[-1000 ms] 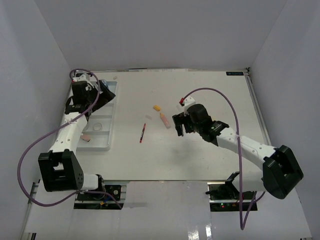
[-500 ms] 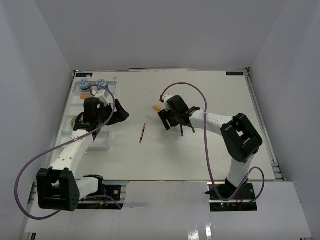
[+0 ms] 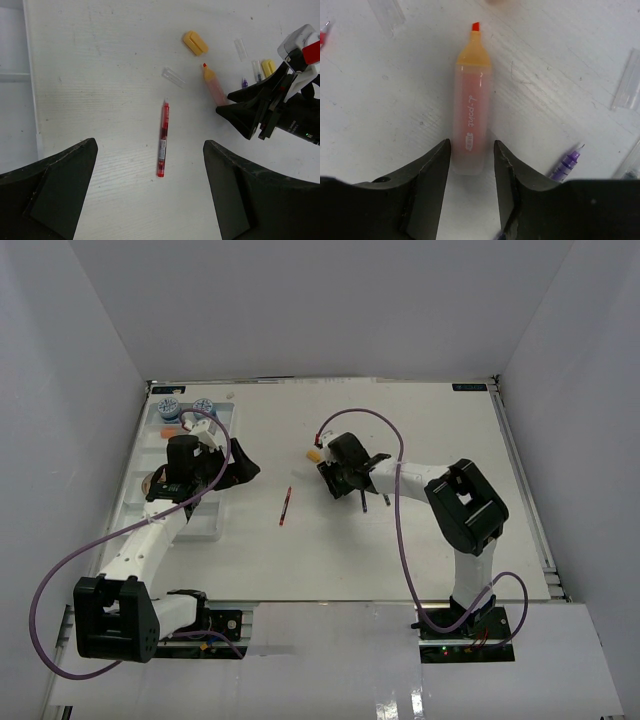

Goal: Sort the stationery into containers
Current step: Pick up the pen from the center of the board.

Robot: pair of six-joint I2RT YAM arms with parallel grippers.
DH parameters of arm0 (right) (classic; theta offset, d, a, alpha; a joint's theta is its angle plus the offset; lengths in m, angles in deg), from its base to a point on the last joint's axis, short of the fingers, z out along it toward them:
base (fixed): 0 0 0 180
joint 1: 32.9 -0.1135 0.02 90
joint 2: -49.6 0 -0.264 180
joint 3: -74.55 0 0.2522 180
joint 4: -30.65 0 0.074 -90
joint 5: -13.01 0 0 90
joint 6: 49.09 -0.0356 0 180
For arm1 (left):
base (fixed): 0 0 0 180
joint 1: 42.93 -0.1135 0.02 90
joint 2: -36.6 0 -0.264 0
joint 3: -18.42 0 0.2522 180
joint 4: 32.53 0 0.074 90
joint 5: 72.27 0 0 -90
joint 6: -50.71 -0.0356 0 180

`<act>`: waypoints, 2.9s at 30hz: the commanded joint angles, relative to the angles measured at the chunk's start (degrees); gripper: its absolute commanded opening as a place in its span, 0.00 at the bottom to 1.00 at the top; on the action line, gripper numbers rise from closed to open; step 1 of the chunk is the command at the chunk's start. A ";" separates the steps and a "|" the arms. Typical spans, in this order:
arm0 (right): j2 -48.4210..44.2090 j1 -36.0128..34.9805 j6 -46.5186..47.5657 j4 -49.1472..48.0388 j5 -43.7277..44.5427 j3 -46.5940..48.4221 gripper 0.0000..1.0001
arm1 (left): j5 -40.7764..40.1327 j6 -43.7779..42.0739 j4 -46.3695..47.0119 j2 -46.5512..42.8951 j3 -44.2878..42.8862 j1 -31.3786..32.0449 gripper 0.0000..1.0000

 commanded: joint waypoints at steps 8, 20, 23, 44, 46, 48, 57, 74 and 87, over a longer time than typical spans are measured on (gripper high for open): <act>-6.93 -0.49 -0.85 -5.46 -0.27 -9.88 0.24 | 6.95 2.23 1.98 -1.00 0.79 0.94 0.98; -32.76 -8.57 -6.65 -14.94 2.45 -25.54 0.21 | 5.83 14.80 3.47 -3.38 -1.23 10.33 0.97; -38.31 -10.15 -7.88 -17.59 2.46 -28.44 0.22 | 2.23 17.00 4.44 -2.24 -3.42 15.17 0.95; -50.89 -11.57 -13.77 -27.44 4.83 -35.30 0.24 | -15.18 19.03 12.52 7.52 -11.08 37.59 0.65; -50.71 -11.66 -13.60 -27.88 4.48 -35.48 0.25 | -15.45 18.85 13.22 7.53 -11.17 37.59 0.56; -50.71 -11.66 -13.68 -28.32 4.22 -35.92 0.25 | -15.27 18.59 13.58 7.53 -11.08 37.68 0.46; -50.62 -11.66 -13.16 -28.32 3.07 -36.19 0.31 | -12.81 17.62 18.59 6.21 -8.80 37.68 0.13; -55.54 -0.87 -1.21 -16.11 -21.95 -31.44 0.92 | 0.80 -0.83 25.09 -2.14 -2.91 34.17 0.00; -47.64 4.52 0.56 -14.87 -45.79 -22.30 0.92 | 18.82 0.04 36.17 -1.97 0.17 31.53 0.00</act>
